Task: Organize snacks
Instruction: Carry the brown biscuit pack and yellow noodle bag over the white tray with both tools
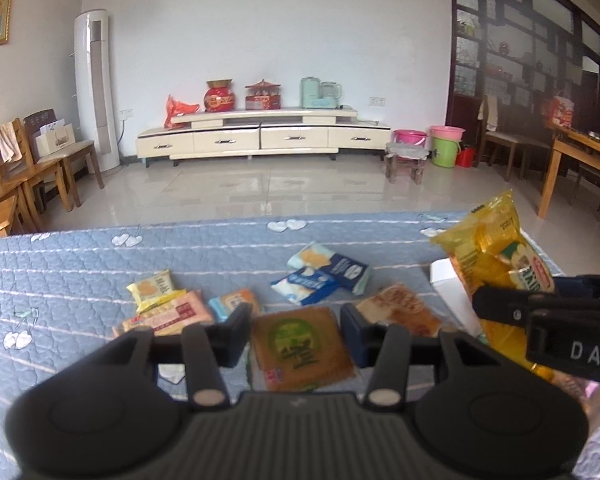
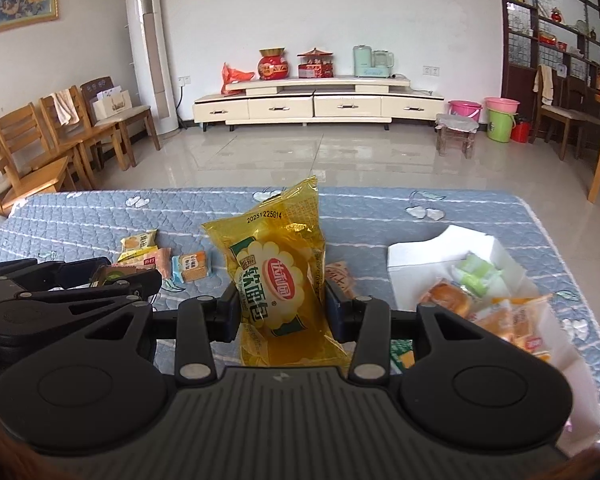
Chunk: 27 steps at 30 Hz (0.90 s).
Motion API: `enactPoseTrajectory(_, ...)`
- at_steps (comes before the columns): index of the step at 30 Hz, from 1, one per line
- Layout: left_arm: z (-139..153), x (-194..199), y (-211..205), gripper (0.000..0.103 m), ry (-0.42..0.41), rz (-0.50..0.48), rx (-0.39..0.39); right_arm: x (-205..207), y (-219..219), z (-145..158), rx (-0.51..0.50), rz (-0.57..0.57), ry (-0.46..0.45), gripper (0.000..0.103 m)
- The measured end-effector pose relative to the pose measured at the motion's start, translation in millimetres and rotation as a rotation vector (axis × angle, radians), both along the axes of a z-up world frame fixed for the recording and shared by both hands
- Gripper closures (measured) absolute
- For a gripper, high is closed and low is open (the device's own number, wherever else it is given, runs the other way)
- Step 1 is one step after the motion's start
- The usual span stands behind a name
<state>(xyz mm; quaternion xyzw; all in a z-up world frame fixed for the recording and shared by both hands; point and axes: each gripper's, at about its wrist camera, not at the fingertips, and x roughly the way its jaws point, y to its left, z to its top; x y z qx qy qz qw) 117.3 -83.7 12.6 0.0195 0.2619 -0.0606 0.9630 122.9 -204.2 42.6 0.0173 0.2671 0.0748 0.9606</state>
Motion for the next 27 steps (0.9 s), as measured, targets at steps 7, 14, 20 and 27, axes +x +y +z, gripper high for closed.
enactPoseTrajectory(7,14,-14,-26,0.057,-0.028,-0.059,-0.006,-23,-28,11,0.002,-0.042,-0.029,0.052)
enactPoseTrajectory(14,10,-17,-41,0.058,-0.028,-0.109,-0.039,-38,-50,9,0.012,-0.081,-0.036,0.052)
enactPoseTrajectory(20,9,-17,-54,0.058,-0.031,-0.136,-0.030,-46,-64,4,0.017,-0.108,-0.033,0.052)
enactPoseTrajectory(27,9,-17,-78,0.058,-0.035,-0.184,-0.025,-48,-82,5,0.011,-0.144,-0.032,0.052)
